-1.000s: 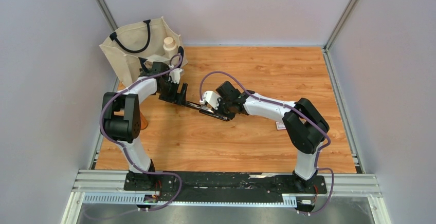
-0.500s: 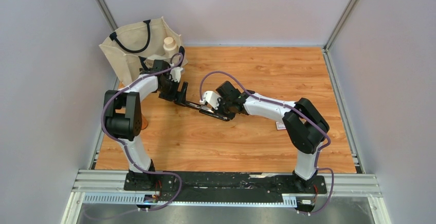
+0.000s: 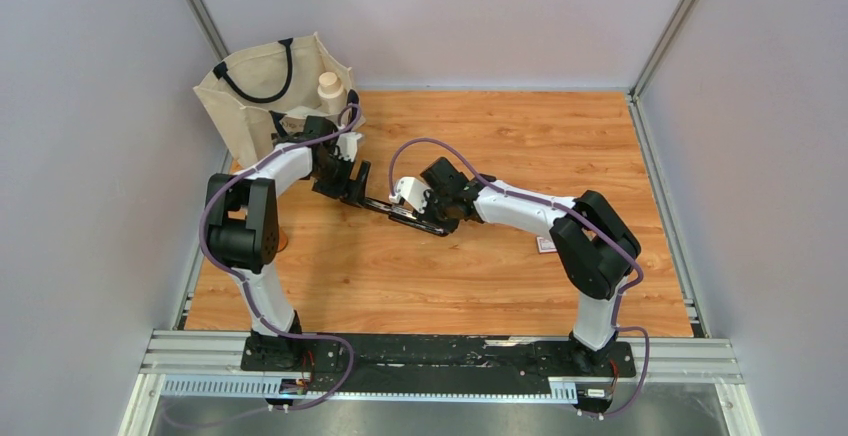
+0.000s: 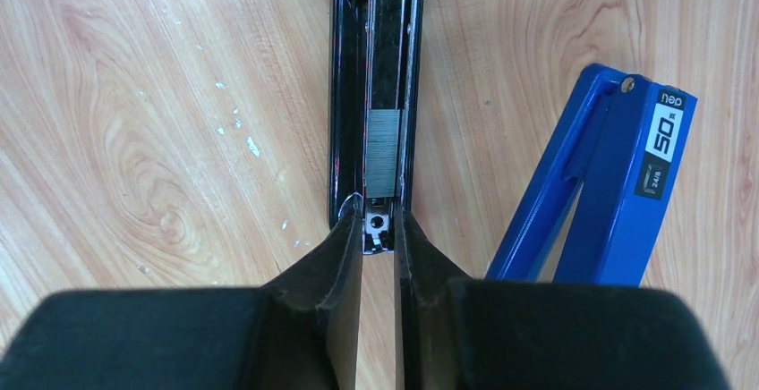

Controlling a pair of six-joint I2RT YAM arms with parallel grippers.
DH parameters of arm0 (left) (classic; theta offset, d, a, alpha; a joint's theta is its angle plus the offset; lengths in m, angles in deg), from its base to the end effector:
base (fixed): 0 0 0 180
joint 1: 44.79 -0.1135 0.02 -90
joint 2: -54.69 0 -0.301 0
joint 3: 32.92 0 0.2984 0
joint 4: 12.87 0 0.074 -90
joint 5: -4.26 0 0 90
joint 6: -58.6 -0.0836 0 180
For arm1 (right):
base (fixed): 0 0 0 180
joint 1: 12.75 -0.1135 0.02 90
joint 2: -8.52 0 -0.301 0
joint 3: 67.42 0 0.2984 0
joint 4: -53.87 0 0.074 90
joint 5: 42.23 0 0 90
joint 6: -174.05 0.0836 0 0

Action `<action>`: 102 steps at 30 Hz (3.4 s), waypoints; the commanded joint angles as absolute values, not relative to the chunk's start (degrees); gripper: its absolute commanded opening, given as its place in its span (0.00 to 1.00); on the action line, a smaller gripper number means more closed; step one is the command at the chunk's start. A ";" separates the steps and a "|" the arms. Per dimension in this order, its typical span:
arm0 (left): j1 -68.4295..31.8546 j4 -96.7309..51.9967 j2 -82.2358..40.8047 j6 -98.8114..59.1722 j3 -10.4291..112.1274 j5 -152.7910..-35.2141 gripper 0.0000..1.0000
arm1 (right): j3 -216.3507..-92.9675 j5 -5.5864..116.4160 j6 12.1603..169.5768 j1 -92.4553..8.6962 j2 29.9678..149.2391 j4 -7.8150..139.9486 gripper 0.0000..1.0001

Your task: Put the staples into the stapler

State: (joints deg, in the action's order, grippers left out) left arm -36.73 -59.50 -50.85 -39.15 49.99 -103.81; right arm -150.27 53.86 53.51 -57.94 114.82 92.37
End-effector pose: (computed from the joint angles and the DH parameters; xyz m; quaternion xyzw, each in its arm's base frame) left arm 0.4225 -0.0860 0.1451 0.1616 0.9583 -0.1550 0.1774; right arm 0.3123 0.3270 0.1450 -0.6048 0.7569 0.0820 0.2335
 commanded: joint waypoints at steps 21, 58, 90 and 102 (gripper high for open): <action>-32.92 -56.38 -39.62 -32.81 51.37 -120.54 0.88 | -149.43 55.07 53.56 -58.19 119.97 103.18 0.11; -35.38 -51.98 -29.40 -30.43 47.06 -114.22 0.88 | -147.93 54.28 55.22 -57.75 118.30 98.43 0.10; -32.75 -41.88 -33.20 -19.55 44.95 -129.33 0.85 | -148.90 53.84 57.07 -57.84 118.30 97.20 0.10; -33.53 -32.12 -31.53 -12.33 41.96 -135.92 0.85 | -148.72 53.57 56.98 -57.93 118.12 96.76 0.10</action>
